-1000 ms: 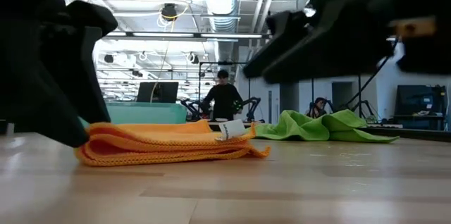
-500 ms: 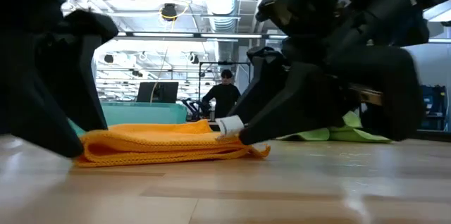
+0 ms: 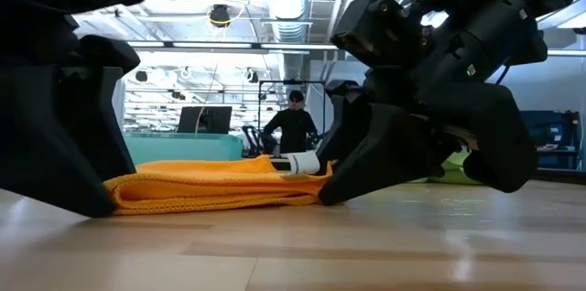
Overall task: Roll microfiber towels into tight, uniform cylinder then place into a basket
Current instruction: Roll the yellow towel
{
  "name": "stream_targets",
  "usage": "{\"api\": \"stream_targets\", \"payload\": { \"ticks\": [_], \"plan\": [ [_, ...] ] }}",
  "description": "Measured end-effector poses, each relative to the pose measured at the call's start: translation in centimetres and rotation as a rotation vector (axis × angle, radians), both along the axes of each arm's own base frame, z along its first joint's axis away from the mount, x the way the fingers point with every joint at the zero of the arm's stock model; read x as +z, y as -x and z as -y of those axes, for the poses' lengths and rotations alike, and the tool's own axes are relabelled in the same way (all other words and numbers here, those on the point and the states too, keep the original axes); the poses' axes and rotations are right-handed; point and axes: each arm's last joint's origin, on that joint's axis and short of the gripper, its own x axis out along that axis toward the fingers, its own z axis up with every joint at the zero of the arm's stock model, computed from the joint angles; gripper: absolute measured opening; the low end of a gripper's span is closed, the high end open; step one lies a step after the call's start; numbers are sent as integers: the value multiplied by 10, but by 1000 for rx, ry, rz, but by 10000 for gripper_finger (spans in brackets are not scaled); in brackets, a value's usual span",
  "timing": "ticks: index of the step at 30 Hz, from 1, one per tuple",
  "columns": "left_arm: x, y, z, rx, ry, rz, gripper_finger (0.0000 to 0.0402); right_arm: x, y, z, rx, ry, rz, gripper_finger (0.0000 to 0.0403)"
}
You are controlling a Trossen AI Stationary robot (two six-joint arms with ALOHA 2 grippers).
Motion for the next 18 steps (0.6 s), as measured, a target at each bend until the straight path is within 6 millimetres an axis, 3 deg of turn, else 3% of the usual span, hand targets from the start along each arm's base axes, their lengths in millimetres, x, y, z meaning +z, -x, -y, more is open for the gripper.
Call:
{"api": "stream_targets", "payload": {
  "ticks": [6, 14, 18],
  "plan": [
    [-1, -7, -9, 76, 20, 23, 114, -1, 1, 0, -9, -40, -19, 130],
    [-2, -8, -11, 67, 11, 9, 12, -1, 6, -8, -15, -84, -60, 33],
    [-1, -8, -9, 51, 60, -17, 11, -1, 11, -18, 26, -103, -72, 8]
  ]
}}
